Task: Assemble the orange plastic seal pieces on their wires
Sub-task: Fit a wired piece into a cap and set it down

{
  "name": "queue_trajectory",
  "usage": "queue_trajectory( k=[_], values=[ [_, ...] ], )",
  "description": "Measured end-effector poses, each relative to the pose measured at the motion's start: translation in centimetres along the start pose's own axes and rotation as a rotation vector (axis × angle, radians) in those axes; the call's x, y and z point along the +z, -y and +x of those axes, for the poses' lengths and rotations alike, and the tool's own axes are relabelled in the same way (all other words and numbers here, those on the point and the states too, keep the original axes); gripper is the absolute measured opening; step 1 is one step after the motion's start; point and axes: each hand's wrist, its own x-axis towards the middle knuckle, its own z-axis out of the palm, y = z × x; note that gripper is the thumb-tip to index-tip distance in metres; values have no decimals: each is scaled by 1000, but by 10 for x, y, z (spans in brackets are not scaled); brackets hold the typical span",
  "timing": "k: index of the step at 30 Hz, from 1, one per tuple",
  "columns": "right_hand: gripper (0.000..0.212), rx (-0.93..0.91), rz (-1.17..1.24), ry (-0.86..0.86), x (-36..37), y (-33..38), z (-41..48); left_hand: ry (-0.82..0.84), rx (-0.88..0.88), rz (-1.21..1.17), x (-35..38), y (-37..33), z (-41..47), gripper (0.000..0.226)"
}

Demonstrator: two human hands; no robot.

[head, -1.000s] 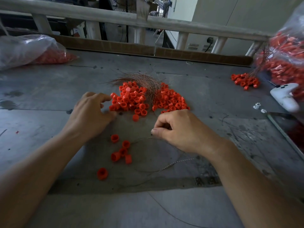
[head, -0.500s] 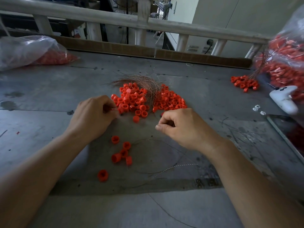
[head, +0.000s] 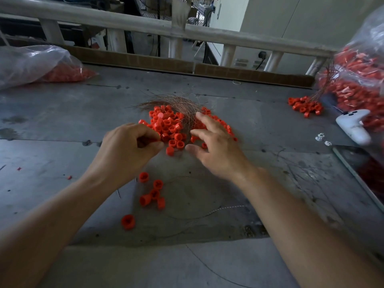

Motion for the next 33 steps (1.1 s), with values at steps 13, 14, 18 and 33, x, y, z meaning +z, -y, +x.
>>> queue_trajectory(
  k=[13,14,18,33],
  values=[
    [50,-41,71,-112,-3,5,-4,36,24,-69,-3,-6,-6,11],
    [45,-62,90,-176,-7,8,-6,33,20,-86,-3,-5,-6,12],
    [36,-188,74,-297,-15,20,-17,17,-8,-232,-5,-8,-8,36],
    [46,-525,162,-362,-14,51,-34,310,-37,-837,-11,-30,-17,25]
  ],
)
